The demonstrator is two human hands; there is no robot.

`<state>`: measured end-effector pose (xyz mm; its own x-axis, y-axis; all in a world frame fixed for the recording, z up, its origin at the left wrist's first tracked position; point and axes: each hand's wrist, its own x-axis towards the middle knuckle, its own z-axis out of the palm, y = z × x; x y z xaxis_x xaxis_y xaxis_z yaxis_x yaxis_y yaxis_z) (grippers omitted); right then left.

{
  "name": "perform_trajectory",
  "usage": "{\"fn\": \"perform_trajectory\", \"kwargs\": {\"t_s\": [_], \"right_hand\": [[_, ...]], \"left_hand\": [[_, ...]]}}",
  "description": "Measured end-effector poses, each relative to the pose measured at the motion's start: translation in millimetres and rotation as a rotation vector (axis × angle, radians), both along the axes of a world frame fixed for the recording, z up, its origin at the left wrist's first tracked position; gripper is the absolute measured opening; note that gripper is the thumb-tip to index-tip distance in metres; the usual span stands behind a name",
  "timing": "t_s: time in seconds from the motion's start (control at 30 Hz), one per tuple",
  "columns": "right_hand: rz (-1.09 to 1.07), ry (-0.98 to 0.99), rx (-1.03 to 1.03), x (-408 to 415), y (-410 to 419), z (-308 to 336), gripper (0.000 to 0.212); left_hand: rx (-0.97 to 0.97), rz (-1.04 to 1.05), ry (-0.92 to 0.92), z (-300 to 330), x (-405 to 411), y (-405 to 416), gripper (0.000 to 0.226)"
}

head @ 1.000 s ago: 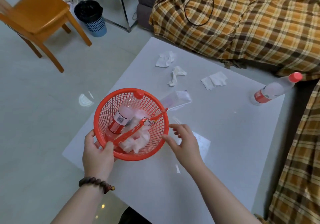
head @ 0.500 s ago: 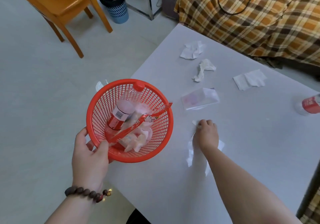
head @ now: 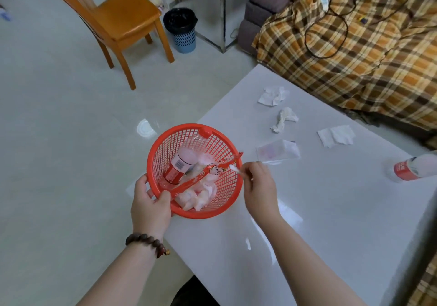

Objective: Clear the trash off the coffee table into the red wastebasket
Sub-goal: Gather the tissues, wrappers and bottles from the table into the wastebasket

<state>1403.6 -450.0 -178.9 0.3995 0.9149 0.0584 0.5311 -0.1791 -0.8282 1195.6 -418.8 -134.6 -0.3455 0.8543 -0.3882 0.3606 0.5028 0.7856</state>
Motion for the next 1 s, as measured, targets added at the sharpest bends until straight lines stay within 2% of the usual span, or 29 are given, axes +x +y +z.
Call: {"fn": "perform_trajectory", "kwargs": {"t_s": [0.17,0.43,0.63,0.8,1.0], "right_hand": [[0.292,-0.137,0.045,-48.8,-1.5,77.6,0.004],[0.424,-0.309,0.027,-98.5,13.0,131.7,0.020],[0.167,-0.215,0.071,-133.5,33.6,142.8,0.023],[-0.007,-0.218,-0.045,-179.7,66.1,118.0,0.037],[-0.213,-0.113,-0.201,-256.1,101.8,95.2,0.050]], "left_hand": [[-0.004,0.005,-0.085,41.5,-13.0,-3.2,0.042],[0.027,-0.017,-0.199,85.1,-58.5,8.8,0.038],[0.064,0.016,-0.239,91.6,-124.5,37.1,0.033],[0.068,0.017,-0.245,80.9,-193.1,82.8,0.031],[0.051,-0.107,-0.214,76.6,-275.5,160.1,0.034]]}}
